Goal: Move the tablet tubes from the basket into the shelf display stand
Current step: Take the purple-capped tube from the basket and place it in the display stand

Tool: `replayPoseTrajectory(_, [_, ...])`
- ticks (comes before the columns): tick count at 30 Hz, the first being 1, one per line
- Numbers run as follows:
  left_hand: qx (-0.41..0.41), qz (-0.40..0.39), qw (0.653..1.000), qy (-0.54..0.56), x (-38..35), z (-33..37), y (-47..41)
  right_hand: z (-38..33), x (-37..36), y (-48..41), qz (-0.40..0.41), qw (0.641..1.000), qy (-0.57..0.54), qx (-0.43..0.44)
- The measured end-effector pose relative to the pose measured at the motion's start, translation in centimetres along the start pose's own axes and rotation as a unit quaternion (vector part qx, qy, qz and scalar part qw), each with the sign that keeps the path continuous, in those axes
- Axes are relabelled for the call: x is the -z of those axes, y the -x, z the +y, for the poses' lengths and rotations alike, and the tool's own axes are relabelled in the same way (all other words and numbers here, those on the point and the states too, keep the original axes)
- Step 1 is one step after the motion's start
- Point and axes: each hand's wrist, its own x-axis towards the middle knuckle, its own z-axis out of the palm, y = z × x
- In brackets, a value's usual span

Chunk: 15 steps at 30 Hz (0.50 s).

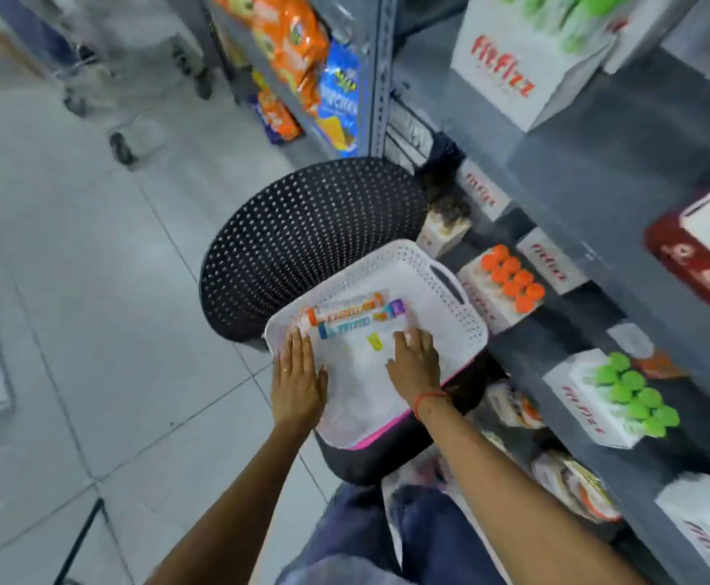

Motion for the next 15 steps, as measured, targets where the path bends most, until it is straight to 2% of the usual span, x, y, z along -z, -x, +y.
replayPoseTrajectory(2, [0.012,-0.02,0.999,-0.03,-0.4,-0.4,0.0,0.6,-0.3,0.0,-0.063,0.996,0.052,-0.037])
replayPoseTrajectory(4, [0.019,-0.036,0.998,-0.056,-0.2,-0.3,0.0,1.9,-0.3,0.1,-0.094,0.99,0.092,-0.055])
replayPoseTrajectory(7, [0.0,-0.06,0.994,-0.087,-0.4,-0.3,0.2,2.4,-0.1,0.0,-0.089,0.99,0.103,-0.042])
replayPoseTrajectory(11, [-0.01,-0.063,0.992,-0.111,-0.7,-0.4,0.3,2.1,1.6,0.3,-0.072,0.997,0.021,-0.035])
replayPoseTrajectory(14, [-0.004,-0.063,0.992,-0.108,-0.6,-0.6,0.1,1.8,4.2,0.1,-0.022,0.998,-0.054,-0.028])
replayPoseTrajectory(15, [-0.025,-0.061,0.992,-0.108,-0.3,0.2,-0.1,2.6,5.9,0.6,0.009,0.995,-0.086,-0.048])
